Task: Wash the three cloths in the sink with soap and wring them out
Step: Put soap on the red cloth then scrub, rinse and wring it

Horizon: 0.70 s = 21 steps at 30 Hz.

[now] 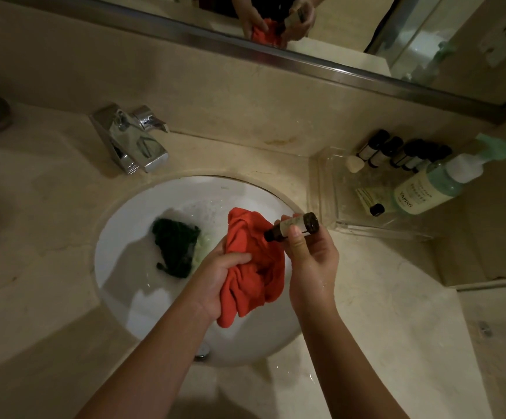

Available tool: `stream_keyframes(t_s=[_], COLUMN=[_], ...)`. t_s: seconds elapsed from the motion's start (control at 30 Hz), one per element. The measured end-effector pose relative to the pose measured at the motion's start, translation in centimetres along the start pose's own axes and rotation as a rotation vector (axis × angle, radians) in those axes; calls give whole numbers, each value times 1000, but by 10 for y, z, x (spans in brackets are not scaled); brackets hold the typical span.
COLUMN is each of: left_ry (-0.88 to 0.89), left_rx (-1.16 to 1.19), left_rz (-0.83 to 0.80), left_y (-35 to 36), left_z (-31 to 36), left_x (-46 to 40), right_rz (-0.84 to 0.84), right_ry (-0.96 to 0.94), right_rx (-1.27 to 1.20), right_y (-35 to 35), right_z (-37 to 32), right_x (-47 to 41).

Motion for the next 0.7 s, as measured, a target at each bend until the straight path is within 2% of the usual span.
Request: stream_keyframes(t_s=[0.3,0.47,0.57,0.7], left_ry=[12,3,21,37], left_rx=[107,139,135,101], left_rz=[61,12,-2,-11], left_y=[5,10,10,8], left_z=[-7,-9,-8,-7], left_x=[-3,-3,-4,-4], right_rz=[186,265,216,60], right_ry=[-19,13,8,-31], right_rx=[-20,-69,-86,-13], right_y=[-7,-9,-6,3], right_z=[8,11,8,-2], right_x=[5,8,9,12])
Point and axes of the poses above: each hand's wrist, its own x-axis away from the middle knuckle, its own y-axis out of the palm, z = x × y, the point moved 5 cm from there along -x, towards the middle knuckle, and after that the axes turned 15 degrees about -x, right-handed, at the moved point
